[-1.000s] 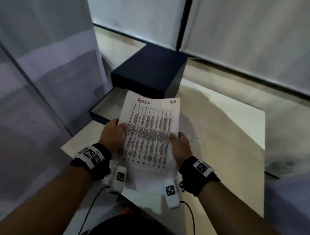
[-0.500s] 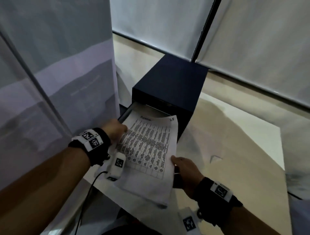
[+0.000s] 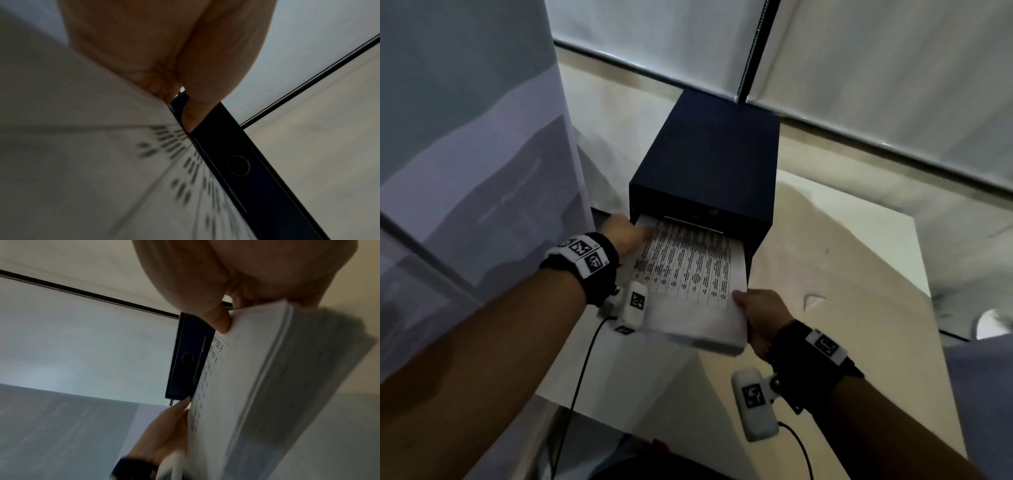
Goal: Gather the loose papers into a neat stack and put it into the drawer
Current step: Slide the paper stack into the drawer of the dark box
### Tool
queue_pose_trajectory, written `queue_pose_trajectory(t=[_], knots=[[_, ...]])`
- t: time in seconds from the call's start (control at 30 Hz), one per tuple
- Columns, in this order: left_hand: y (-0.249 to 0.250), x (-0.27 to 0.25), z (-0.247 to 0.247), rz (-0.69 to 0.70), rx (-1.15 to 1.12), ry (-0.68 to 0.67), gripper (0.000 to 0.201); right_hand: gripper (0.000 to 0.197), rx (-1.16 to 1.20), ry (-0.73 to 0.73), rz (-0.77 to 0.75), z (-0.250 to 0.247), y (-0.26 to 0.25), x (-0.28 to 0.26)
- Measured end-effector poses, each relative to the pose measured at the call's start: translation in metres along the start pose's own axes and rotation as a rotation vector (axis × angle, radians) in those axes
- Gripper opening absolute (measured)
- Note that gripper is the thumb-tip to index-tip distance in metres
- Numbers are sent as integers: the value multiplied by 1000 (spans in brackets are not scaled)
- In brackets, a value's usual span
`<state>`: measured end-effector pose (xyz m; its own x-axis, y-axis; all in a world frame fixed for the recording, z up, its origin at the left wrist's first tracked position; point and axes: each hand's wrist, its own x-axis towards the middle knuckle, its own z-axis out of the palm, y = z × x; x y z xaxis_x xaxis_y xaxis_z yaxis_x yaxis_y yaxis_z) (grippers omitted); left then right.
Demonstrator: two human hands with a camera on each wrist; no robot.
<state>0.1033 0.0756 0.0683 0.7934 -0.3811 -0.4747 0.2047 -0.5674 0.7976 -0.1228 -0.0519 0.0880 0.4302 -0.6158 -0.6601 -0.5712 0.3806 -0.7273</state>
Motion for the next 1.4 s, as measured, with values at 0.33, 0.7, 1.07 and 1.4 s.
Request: queue_pose_trajectory(t=[0.33, 0.7, 1.07, 1.4], knots=[[-16, -17, 13, -61, 200, -41, 33, 33, -233, 144, -181, 9, -21, 67], [-16, -3, 37, 50, 497, 125, 32, 66, -812, 93, -252, 34, -19, 37], [-20, -13, 23, 502, 1347, -174, 111, 75, -1635, 72, -832, 25, -12, 34], [-29, 3, 3, 602, 1205, -220, 107, 61, -1666, 58, -866, 28, -2, 49]])
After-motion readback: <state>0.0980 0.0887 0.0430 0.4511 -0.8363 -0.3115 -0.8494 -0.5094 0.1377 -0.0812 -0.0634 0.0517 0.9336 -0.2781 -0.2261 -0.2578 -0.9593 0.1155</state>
